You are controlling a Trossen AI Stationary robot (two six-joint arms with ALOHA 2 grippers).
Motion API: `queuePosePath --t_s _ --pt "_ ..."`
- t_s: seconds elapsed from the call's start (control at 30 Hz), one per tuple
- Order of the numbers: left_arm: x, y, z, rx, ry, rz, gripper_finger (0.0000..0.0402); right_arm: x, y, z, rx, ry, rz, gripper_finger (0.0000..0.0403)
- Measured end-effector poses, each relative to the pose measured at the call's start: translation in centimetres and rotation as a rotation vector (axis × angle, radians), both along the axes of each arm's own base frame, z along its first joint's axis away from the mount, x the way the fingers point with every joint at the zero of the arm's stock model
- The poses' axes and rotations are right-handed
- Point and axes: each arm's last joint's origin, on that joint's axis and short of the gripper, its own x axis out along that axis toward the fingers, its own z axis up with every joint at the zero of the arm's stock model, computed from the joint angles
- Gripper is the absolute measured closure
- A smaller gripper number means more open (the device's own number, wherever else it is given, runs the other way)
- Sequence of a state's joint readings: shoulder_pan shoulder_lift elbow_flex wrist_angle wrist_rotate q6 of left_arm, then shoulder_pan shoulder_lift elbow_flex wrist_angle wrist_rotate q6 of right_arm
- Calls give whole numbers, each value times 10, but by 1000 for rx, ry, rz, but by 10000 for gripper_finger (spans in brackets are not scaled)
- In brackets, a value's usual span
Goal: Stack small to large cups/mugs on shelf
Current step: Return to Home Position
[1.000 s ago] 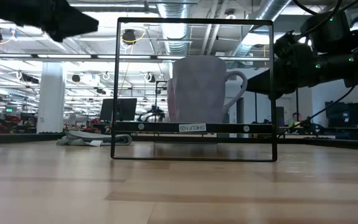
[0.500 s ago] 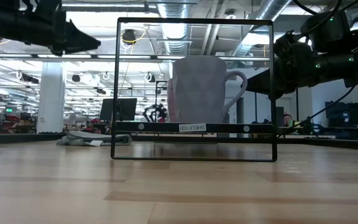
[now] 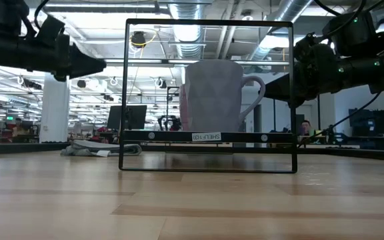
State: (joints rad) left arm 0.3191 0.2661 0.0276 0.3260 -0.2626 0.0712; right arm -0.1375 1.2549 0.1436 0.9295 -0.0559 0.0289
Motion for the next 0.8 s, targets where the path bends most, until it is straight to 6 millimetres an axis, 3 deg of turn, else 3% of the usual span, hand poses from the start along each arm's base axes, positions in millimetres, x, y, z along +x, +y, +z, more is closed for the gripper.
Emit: queuePosePath --t_s 0.4,0.8 --pt "-14 -4 -3 -16 2 30 237 1 9 0 51 -1 41 276" --pt "-16 -6 -7 -36 17 -27 237 1 35 0 175 14 236 276"
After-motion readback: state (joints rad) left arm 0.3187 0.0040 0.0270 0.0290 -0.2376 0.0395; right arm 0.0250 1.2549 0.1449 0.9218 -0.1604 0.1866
